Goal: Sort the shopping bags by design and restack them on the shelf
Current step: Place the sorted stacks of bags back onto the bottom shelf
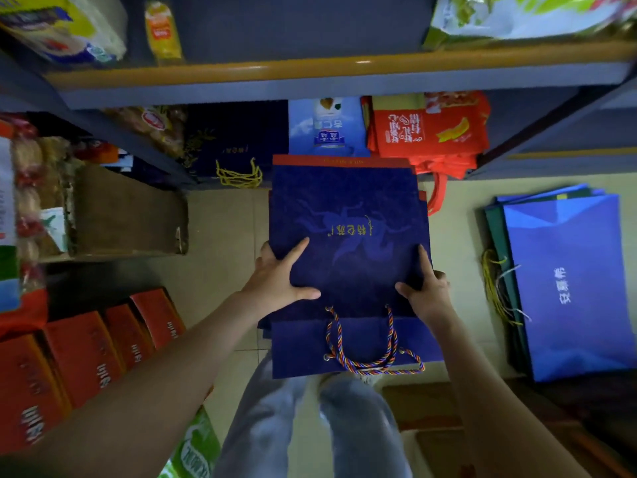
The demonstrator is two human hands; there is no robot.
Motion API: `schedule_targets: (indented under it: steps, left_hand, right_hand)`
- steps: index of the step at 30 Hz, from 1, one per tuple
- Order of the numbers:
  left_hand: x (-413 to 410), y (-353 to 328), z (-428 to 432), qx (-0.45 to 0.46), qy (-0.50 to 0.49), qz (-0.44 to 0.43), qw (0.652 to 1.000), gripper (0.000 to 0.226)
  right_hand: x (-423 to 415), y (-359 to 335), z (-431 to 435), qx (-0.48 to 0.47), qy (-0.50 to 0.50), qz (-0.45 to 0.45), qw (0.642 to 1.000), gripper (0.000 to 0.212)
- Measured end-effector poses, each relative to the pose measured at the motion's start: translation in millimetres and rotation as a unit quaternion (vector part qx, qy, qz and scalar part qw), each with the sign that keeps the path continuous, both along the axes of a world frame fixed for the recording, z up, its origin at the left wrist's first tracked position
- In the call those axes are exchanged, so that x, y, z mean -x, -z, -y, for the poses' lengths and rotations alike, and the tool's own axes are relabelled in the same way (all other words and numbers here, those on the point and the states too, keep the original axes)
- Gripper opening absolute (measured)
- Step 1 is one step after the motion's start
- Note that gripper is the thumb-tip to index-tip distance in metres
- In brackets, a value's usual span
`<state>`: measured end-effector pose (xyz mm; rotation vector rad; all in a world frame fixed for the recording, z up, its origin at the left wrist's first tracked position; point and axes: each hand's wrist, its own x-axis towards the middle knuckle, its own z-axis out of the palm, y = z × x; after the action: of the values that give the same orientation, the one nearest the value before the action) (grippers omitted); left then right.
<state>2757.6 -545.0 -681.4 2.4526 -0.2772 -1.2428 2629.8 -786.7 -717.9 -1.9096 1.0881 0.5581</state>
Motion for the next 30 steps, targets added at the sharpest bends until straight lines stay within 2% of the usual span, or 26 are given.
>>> schedule_targets:
  steps: [7, 12, 15, 20, 23, 30]
  left_hand:
    - [35.7, 12.6, 51.9, 0.013, 0.025, -0.018, 0.999, 0.109]
    - [34.1, 21.2, 49.5, 0.026, 0.007, -0.013, 1.0, 0.108]
    - [16.2, 24.5, 29.0, 0.013, -0.018, -0.011, 1.0, 0.107]
    - [-41.0, 33.9, -25.0, 0.003, -0.062, 0.038, 0.997, 0.107]
    - [-90.3, 47.3, -57.3, 0.009, -0.09, 0.067, 0.994, 0.106]
    - [-198.8, 103.9, -103.1, 0.011, -0.119, 0.106, 0.987, 0.093]
  right_hand:
    - [56.9, -1.3, 44.6, 0.026, 0.016, -0.014, 0.999, 0.084]
    - [49.4, 0.5, 45.5, 0.023, -0.001, 0.003, 1.0, 0.083]
    - [20.1, 4.7, 29.6, 0.024, -0.023, 0.023, 0.999, 0.082]
    - [-58.2, 19.2, -12.2, 0.013, -0.084, 0.052, 0.995, 0.086]
    - [-118.1, 34.3, -34.5, -0.036, -0.109, 0.078, 0.99, 0.089]
    - [-237.8, 108.4, -56.2, -0.178, -0.106, 0.167, 0.964, 0.081]
